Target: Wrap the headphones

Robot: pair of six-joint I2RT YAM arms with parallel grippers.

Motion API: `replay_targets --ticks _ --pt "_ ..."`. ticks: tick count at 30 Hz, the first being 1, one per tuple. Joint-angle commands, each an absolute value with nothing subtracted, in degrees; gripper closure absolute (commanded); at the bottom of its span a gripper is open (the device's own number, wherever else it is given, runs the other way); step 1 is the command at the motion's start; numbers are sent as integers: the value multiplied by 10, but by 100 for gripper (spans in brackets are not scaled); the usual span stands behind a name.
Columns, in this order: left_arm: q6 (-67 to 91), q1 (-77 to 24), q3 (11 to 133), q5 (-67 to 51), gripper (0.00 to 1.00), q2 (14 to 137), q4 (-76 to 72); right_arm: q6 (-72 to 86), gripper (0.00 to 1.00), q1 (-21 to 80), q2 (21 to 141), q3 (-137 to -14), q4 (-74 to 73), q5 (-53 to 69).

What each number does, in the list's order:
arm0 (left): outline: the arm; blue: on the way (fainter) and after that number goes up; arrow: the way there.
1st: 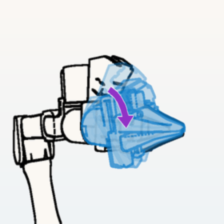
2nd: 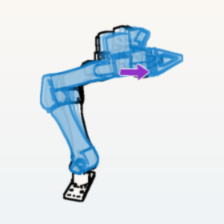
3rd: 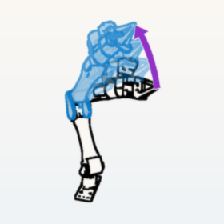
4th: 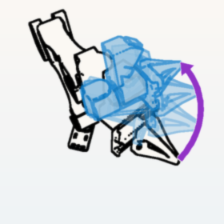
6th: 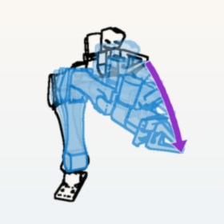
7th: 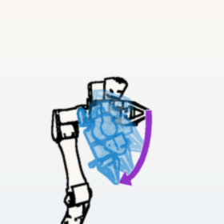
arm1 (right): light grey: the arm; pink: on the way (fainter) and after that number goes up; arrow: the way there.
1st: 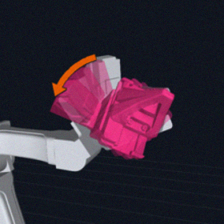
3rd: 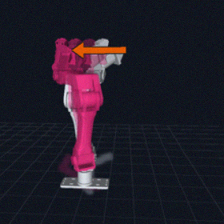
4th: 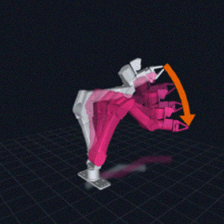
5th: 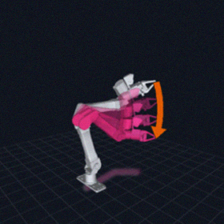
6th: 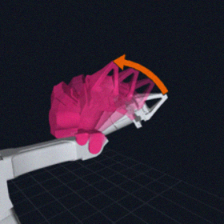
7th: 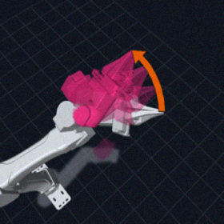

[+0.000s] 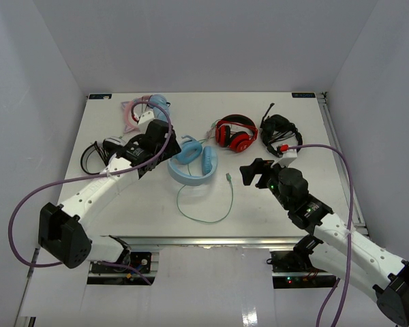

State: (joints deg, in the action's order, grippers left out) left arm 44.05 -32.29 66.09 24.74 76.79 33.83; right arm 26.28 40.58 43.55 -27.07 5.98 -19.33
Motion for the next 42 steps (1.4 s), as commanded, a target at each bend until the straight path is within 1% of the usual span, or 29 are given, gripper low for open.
replay_targets --ticks 1,3,6,8,11,14,18,21,30,33,42 --pt "570 -352 660 255 31 767 412 257 9 408 424 -266 66 -205" --pt "607 -371 676 285 32 781 446 257 10 408 422 -267 64 -206" --pt "687 -408 723 337 32 819 557 257 9 409 418 -267 64 -206" --pt "740 -433 753 352 30 848 593 257 10 408 418 -268 63 -203" --pt "792 -441 784 339 29 883 656 258 10 408 414 -268 62 -203" --pt "828 -444 788 331 28 896 665 257 9 408 410 -268 62 -203" --pt "860 -445 774 331 22 899 647 257 9 408 407 -266 62 -201" --pt "880 -445 782 335 22 915 655 256 9 408 406 -267 62 -201" --pt "910 -444 795 291 24 970 634 255 9 408 403 -267 62 -197" --pt "899 -446 798 292 26 978 612 255 9 409 402 -266 62 -195" --pt "932 -446 802 272 31 1011 622 254 9 408 402 -268 62 -194"
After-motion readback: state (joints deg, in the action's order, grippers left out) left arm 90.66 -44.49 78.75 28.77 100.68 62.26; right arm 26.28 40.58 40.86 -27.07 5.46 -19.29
